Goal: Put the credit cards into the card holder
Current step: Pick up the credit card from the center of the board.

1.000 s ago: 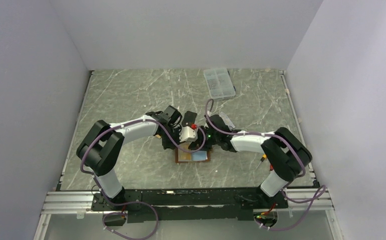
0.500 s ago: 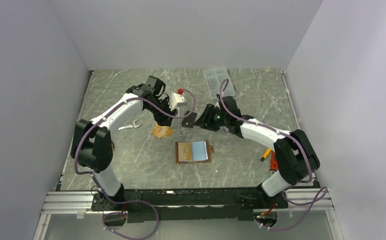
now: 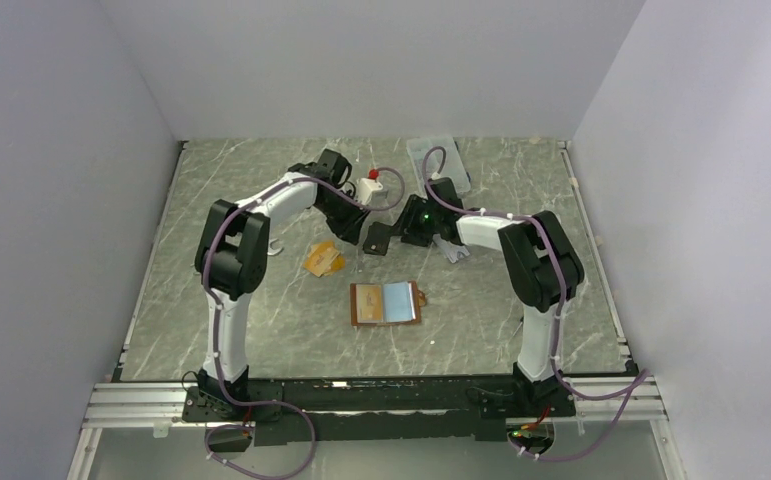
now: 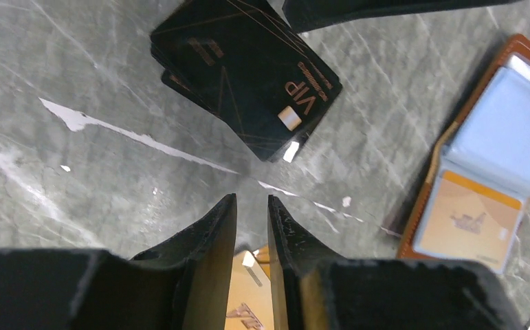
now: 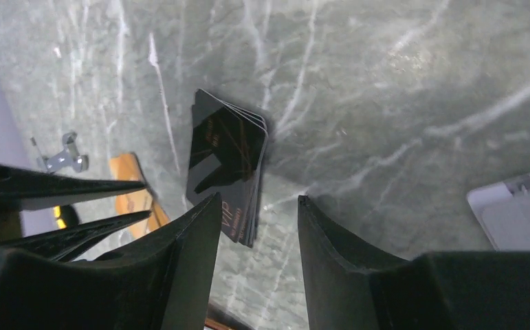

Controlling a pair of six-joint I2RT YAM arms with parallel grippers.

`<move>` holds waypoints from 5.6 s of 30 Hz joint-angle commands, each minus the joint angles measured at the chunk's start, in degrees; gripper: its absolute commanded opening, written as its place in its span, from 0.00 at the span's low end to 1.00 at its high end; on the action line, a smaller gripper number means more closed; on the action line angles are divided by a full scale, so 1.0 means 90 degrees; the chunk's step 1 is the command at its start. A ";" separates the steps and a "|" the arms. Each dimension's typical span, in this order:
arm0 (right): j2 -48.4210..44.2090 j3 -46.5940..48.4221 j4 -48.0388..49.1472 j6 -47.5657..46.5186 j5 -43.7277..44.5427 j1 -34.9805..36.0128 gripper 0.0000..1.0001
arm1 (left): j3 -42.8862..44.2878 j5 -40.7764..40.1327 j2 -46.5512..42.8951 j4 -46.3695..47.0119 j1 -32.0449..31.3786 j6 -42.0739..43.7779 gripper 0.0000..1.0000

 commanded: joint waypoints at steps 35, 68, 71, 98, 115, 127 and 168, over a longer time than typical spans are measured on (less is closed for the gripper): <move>0.0712 -0.1215 0.2734 0.1753 -0.0728 -0.0158 0.46 | 0.1140 -0.0718 0.1048 0.0140 -0.0722 0.0400 0.27; 0.0760 -0.1332 0.4618 0.2525 -0.1064 -0.0096 0.18 | 0.1051 0.0402 0.1015 -0.0562 -0.0847 0.1081 0.24; 0.0759 -0.1352 0.4578 0.2502 -0.1043 -0.0087 0.18 | 0.1138 0.0517 0.1076 -0.0709 -0.0847 0.1170 0.23; -0.0073 -0.2082 0.4507 0.2249 -0.0862 -0.0133 0.00 | 0.1168 0.1001 0.0513 -0.0768 0.0211 0.0428 0.41; -0.0624 -0.2300 0.4100 0.1904 -0.0776 -0.0268 0.00 | 0.1114 0.1421 0.0584 -0.0599 -0.0016 -0.0522 0.38; -0.0393 -0.2413 0.4239 0.1892 -0.0892 -0.0254 0.00 | 0.1937 -0.0126 0.1514 -0.0736 -0.0351 -0.0428 0.23; 0.0472 -0.1857 0.4832 0.2223 -0.1235 0.0089 0.18 | 0.2620 0.0157 0.2175 -0.1601 -0.0596 0.0193 0.04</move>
